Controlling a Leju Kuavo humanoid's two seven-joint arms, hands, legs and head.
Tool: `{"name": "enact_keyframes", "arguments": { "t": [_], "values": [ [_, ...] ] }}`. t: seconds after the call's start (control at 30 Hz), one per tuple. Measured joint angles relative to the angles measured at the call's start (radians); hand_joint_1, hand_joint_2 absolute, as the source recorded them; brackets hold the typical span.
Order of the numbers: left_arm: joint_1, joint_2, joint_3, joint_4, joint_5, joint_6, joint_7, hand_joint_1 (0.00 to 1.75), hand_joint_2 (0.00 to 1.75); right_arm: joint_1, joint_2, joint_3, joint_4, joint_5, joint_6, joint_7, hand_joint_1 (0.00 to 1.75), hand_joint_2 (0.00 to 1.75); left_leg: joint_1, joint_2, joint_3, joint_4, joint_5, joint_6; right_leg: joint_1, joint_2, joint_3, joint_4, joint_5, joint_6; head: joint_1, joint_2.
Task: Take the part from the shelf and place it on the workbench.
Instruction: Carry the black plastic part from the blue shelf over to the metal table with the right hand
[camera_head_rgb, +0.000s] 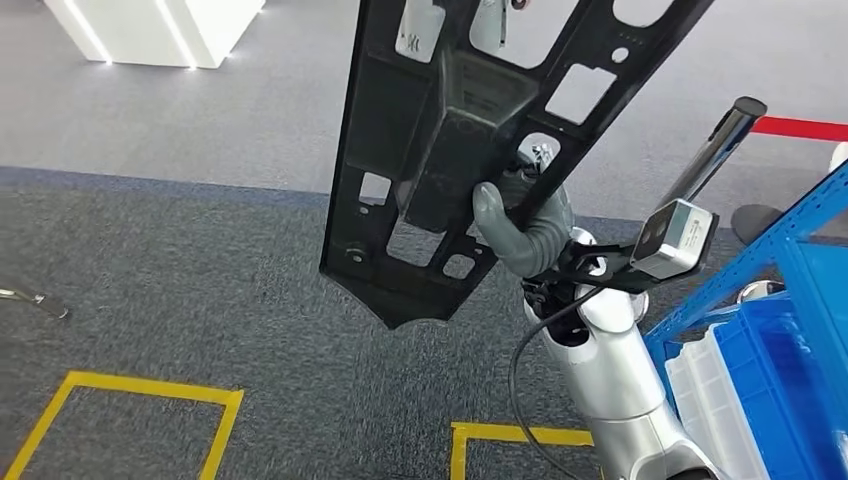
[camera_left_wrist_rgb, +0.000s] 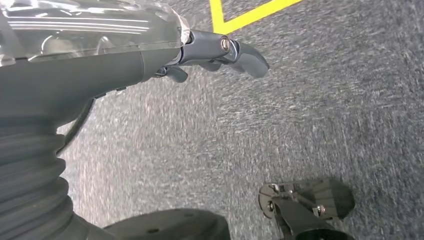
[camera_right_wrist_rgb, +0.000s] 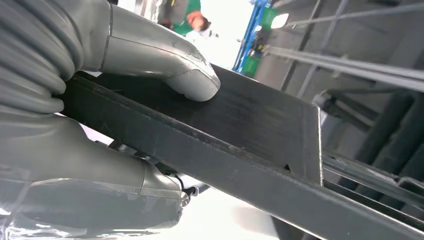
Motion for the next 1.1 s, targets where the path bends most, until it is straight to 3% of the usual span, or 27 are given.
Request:
{"name": "enact_keyframes", "arguments": {
  "t": [0.07,0.13,0.17,0.2,0.23,0.3,0.37,0.43,0.47,0.53,0.6,0.67,0.7,0.73,0.77,0.83,0.9,0.97,1.03,1.1],
  "values": [
    [-0.002,0.000,0.000,0.000,0.002,0.000,0.000,0.00,1.75,-0.003,0.000,0.000,0.000,-0.001,0.004,-0.001,1.73,1.75,-0.001,0.063,-0.049,0.106,-0.053,-0.009,0.004,-0.028,0.004,-0.002,-0.002,-0.008,0.000,0.000],
    [-0.005,0.000,0.000,0.000,0.002,0.000,-0.001,0.00,1.75,-0.002,-0.001,0.000,0.001,-0.001,0.005,-0.001,1.73,1.75,0.002,0.085,-0.108,0.225,-0.097,-0.013,0.010,-0.058,0.006,-0.002,-0.004,-0.013,0.000,0.000],
    [-0.006,0.001,0.000,0.000,0.003,0.000,-0.001,0.00,1.75,-0.001,-0.002,0.001,0.001,-0.001,0.006,-0.001,1.73,1.75,0.003,0.088,-0.118,0.245,-0.095,-0.013,0.012,-0.073,0.007,-0.002,-0.006,-0.014,0.000,0.000],
    [-0.007,0.001,0.000,0.000,0.003,0.000,-0.001,0.00,1.75,-0.001,-0.002,0.001,0.002,-0.001,0.007,-0.001,1.73,1.75,0.003,0.090,-0.107,0.226,-0.076,-0.011,0.014,-0.086,0.008,-0.002,-0.008,-0.015,0.000,0.000],
    [-0.006,0.001,0.000,0.000,0.003,0.000,-0.001,0.00,1.75,-0.002,-0.002,0.001,0.002,-0.001,0.007,-0.001,1.73,1.75,0.001,0.097,-0.077,0.170,-0.044,-0.007,0.016,-0.098,0.012,-0.002,-0.010,-0.015,0.000,0.000],
    [-0.005,0.001,0.000,0.000,0.004,0.000,0.001,0.00,1.75,-0.003,-0.002,0.001,0.002,-0.001,0.007,-0.001,1.73,1.75,-0.010,0.140,-0.003,0.031,0.004,0.009,0.021,-0.118,0.019,-0.001,-0.016,-0.011,0.000,0.000],
    [-0.005,0.001,0.000,0.000,0.006,-0.001,0.002,0.00,1.75,-0.005,-0.003,0.002,0.002,-0.001,0.007,-0.002,1.73,1.75,-0.023,0.168,0.027,-0.033,0.012,0.025,0.027,-0.137,0.023,-0.003,-0.020,-0.003,0.000,0.000],
    [-0.001,0.001,0.001,0.000,0.010,-0.002,0.004,0.00,1.75,-0.007,-0.003,0.003,0.005,-0.001,0.008,-0.003,1.73,1.75,-0.022,0.147,0.030,-0.042,0.014,0.034,0.030,-0.158,0.028,-0.007,-0.023,0.006,0.000,0.000],
    [0.002,0.001,0.001,0.000,0.012,-0.002,0.004,0.00,1.75,-0.008,-0.003,0.004,0.006,-0.001,0.008,-0.003,1.73,1.75,-0.019,0.135,0.033,-0.049,0.018,0.039,0.028,-0.153,0.031,-0.003,-0.028,0.011,0.000,0.000],
    [0.006,0.001,0.001,0.000,0.014,-0.004,0.001,0.00,1.75,-0.011,-0.003,0.004,0.007,-0.001,0.008,-0.005,1.73,1.75,-0.012,0.115,0.041,-0.062,0.026,0.050,0.024,-0.107,0.013,0.047,-0.064,0.018,0.000,0.000],
    [0.005,0.001,0.001,0.000,0.014,-0.004,-0.003,0.00,1.75,-0.011,-0.004,0.004,0.009,-0.001,0.008,-0.006,1.73,1.75,-0.011,0.098,0.042,-0.064,0.029,0.055,0.021,-0.062,-0.030,0.139,-0.113,0.020,0.000,0.000],
    [0.006,0.000,0.001,0.000,0.014,-0.004,-0.004,0.00,1.75,-0.008,-0.004,0.004,0.013,-0.001,0.008,-0.006,1.73,1.75,-0.011,0.076,0.041,-0.063,0.028,0.055,0.021,-0.050,-0.081,0.235,-0.143,0.022,0.000,0.000],
    [0.008,-0.001,0.001,0.000,0.014,-0.004,-0.004,0.00,1.75,-0.006,-0.004,0.004,0.015,-0.001,0.008,-0.006,1.73,1.75,-0.011,0.062,0.041,-0.061,0.028,0.055,0.020,-0.048,-0.099,0.261,-0.141,0.024,0.000,0.000],
    [0.009,-0.001,0.002,0.000,0.014,-0.004,-0.004,0.00,1.75,-0.005,-0.004,0.004,0.017,-0.001,0.008,-0.006,1.73,1.75,-0.010,0.048,0.041,-0.058,0.027,0.053,0.019,-0.046,-0.097,0.246,-0.118,0.025,0.000,0.000],
    [0.010,-0.001,0.002,0.000,0.014,-0.004,-0.004,0.00,1.75,-0.006,-0.004,0.004,0.017,0.000,0.008,-0.006,1.73,1.75,-0.008,0.034,0.041,-0.054,0.025,0.050,0.017,-0.041,-0.077,0.196,-0.080,0.026,0.000,0.000],
    [0.009,-0.002,0.002,0.000,0.014,-0.003,-0.004,0.00,1.75,-0.007,-0.004,0.004,0.018,0.000,0.008,-0.006,1.73,1.75,-0.007,0.008,0.036,-0.041,0.020,0.041,0.008,0.002,-0.023,0.066,-0.019,0.027,0.000,0.000],
    [0.008,-0.003,0.002,0.000,0.014,-0.002,-0.003,0.00,1.75,-0.007,-0.004,0.004,0.019,0.001,0.008,-0.006,1.73,1.75,-0.006,-0.013,0.024,-0.034,0.019,0.029,0.005,0.039,-0.001,0.010,-0.007,0.024,0.000,0.000],
    [0.008,-0.003,0.002,0.000,0.015,-0.002,-0.003,0.00,1.75,-0.008,-0.004,0.004,0.020,0.001,0.007,-0.006,1.73,1.75,-0.002,-0.034,0.016,-0.037,0.024,0.016,0.007,0.027,0.000,0.006,-0.006,0.013,0.000,0.000],
    [0.008,-0.003,0.002,0.000,0.014,-0.001,-0.003,0.00,1.75,-0.010,-0.002,0.005,0.020,0.001,0.008,-0.006,1.73,1.75,-0.003,-0.011,0.006,-0.018,0.012,0.004,0.005,0.002,0.006,-0.002,-0.004,-0.001,0.000,0.000],
    [0.006,-0.003,0.002,0.000,0.015,0.000,-0.003,0.00,1.75,-0.011,0.000,0.005,0.020,0.001,0.008,-0.007,1.73,1.75,-0.005,0.049,-0.035,0.074,-0.036,-0.005,0.006,-0.026,0.013,-0.007,-0.005,-0.012,0.000,0.000]
  ]
}}
